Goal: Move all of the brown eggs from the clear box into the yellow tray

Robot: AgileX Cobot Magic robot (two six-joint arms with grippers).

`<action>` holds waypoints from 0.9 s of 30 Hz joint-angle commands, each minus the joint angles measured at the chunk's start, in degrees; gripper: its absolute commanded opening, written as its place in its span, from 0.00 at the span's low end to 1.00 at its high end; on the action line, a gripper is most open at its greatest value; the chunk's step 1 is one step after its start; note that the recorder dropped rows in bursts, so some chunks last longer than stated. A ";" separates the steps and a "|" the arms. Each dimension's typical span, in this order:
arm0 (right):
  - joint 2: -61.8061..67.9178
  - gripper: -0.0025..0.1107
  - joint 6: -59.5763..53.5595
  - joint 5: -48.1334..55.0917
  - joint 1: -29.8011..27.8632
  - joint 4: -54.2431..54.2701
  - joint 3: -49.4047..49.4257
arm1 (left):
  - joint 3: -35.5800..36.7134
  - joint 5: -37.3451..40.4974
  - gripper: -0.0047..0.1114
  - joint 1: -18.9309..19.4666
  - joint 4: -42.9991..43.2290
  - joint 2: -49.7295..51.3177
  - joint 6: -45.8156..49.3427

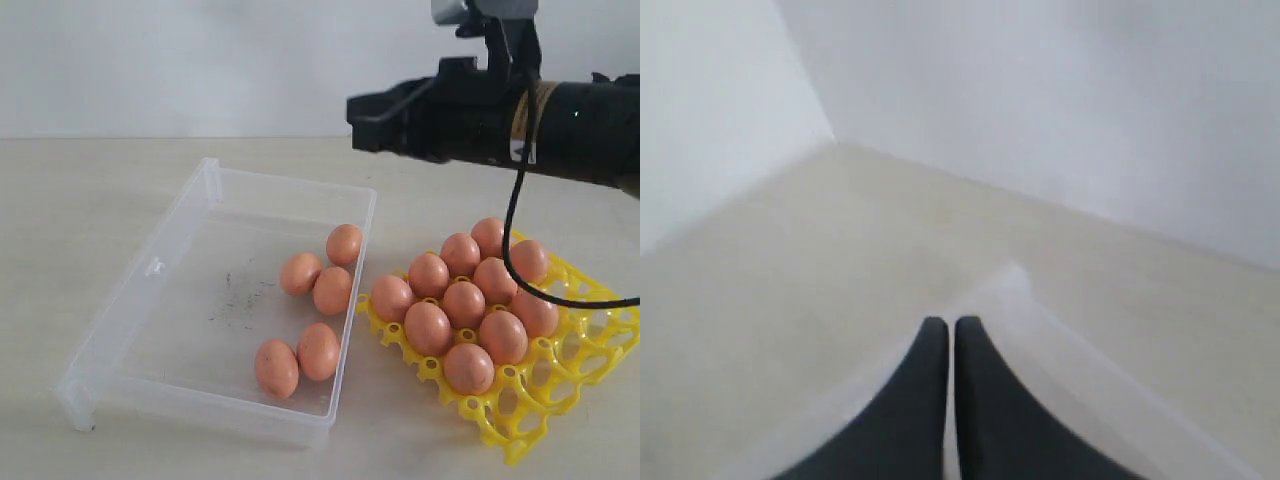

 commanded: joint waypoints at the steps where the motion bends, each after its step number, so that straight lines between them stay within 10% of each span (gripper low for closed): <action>1: -0.22 0.02 12.86 4.61 0.64 3.69 -4.20 | -0.15 0.00 0.07 -0.43 -0.19 -0.16 0.43; 5: 3.62 0.11 47.07 31.68 4.85 -37.12 -7.94 | -0.15 0.00 0.07 -0.43 -0.19 -0.16 0.43; 8: 7.58 0.28 66.08 22.03 4.72 -49.67 -9.13 | -0.15 0.00 0.07 -0.43 -0.19 -0.16 0.43; 22: 22.17 0.31 65.85 10.30 4.77 -49.67 -17.02 | -0.15 0.00 0.07 -0.43 -0.19 -0.16 0.43; 27: 22.07 0.21 34.64 15.92 8.46 -49.67 -19.38 | -0.15 0.00 0.07 -0.43 -0.19 -0.16 0.43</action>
